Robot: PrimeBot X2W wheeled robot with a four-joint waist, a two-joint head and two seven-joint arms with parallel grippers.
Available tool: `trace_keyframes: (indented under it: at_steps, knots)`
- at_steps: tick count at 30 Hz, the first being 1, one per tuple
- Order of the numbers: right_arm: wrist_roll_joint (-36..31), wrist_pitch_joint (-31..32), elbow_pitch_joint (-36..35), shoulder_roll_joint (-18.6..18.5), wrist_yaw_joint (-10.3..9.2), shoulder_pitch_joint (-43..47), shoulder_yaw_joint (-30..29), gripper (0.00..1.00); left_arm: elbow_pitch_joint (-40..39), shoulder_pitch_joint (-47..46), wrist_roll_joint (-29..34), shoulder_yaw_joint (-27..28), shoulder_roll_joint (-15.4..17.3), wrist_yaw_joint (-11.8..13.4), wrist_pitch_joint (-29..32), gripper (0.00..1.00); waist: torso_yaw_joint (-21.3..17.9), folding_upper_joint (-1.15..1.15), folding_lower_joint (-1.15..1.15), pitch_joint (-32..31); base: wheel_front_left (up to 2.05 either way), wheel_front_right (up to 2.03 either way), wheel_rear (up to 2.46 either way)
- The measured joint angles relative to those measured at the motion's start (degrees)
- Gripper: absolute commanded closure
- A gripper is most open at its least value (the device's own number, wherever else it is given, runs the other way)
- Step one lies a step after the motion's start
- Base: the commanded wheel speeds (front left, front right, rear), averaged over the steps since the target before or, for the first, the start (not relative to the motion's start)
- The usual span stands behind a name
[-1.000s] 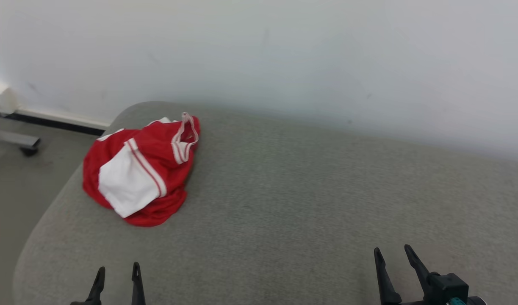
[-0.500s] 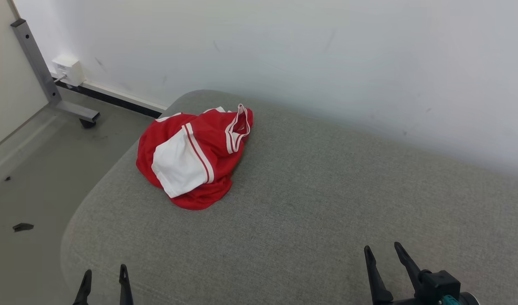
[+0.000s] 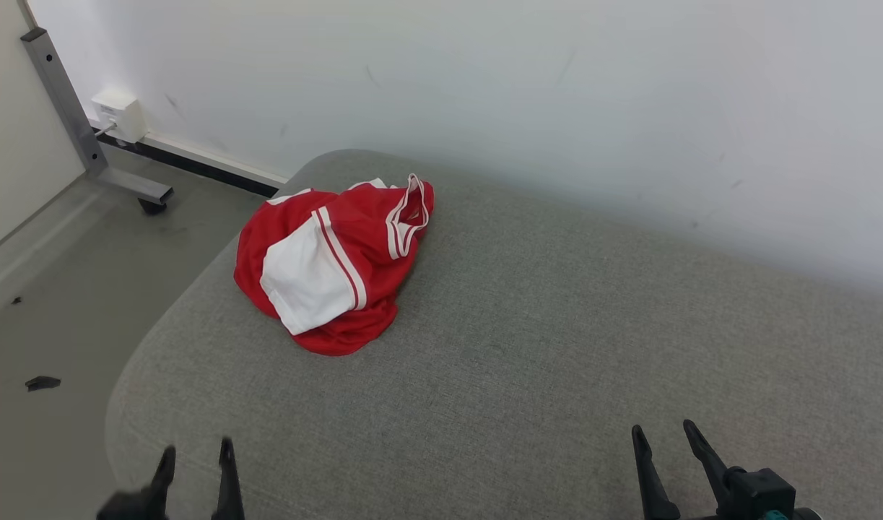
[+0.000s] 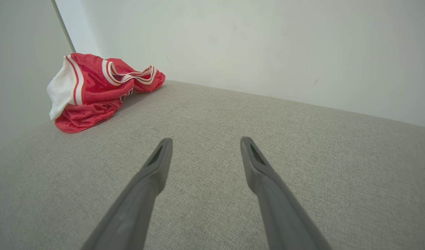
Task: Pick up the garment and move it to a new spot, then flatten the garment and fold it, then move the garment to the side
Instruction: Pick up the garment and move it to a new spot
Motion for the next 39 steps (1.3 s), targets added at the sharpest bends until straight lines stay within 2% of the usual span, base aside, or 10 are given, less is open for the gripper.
trace_keyframes:
  at_steps: [8, 15, 23, 30, 36, 37, 38, 39]
  knots:
    - [-1.1, 0.0, -0.7, 0.0, 0.00, 0.3, 0.4, 0.00, 10.6, -17.1, -2.5, -1.5, 0.9, -2.7, 7.8, 0.00, -0.3, 0.00, 0.00, 0.9, 0.00, 0.00, 0.00]
    - [-4.2, 1.8, -2.9, 0.0, 0.00, -2.9, 5.8, 0.00, 20.8, -32.3, -6.6, 0.2, 3.0, -4.4, 17.9, 0.00, -4.3, 0.00, 0.00, 2.6, 0.00, 0.00, 0.00]
    - [-7.9, 5.3, -7.8, 0.0, 0.00, -7.0, 10.3, 0.00, 27.6, -47.0, -13.1, 5.0, 6.7, -4.5, 25.9, 0.00, -9.6, 0.00, 0.01, 9.6, 0.00, 0.00, 0.00]
    - [-9.5, 6.8, -11.2, 0.0, 0.00, -8.4, 10.4, 0.00, 32.0, -53.9, -14.9, 6.4, 9.8, -2.9, 30.7, 0.00, -15.0, 0.01, 0.02, 16.8, 0.00, 0.00, 0.00]
    - [-9.5, 6.8, -12.1, 0.0, 0.00, -8.4, 9.5, 0.00, 36.0, -54.7, -8.7, 0.9, 12.6, -0.4, 35.0, 0.00, -18.9, 0.02, 0.02, 21.6, 0.00, 0.00, 0.00]
    - [-9.4, 6.7, -12.0, 0.0, 0.00, -8.4, 9.4, 0.00, 36.3, -54.7, -8.0, 0.1, 13.0, -0.3, 34.9, 0.04, -19.6, 0.01, 0.02, 22.1, 0.00, 0.00, 0.00]
    - [-9.3, 6.7, -11.9, 0.0, 0.00, -8.3, 9.4, 0.00, 36.5, -54.6, -7.4, -0.5, 13.3, 0.0, 34.6, 0.80, -20.2, 0.01, 0.02, 22.5, 0.00, 0.00, 0.00]
    - [-8.9, 6.5, -11.7, 0.0, 0.00, -8.3, 9.3, 0.00, 36.5, -54.4, -6.9, -1.1, 13.3, 0.1, 34.1, 1.00, -20.7, 0.01, 0.01, 22.7, 0.00, 0.00, 0.00]
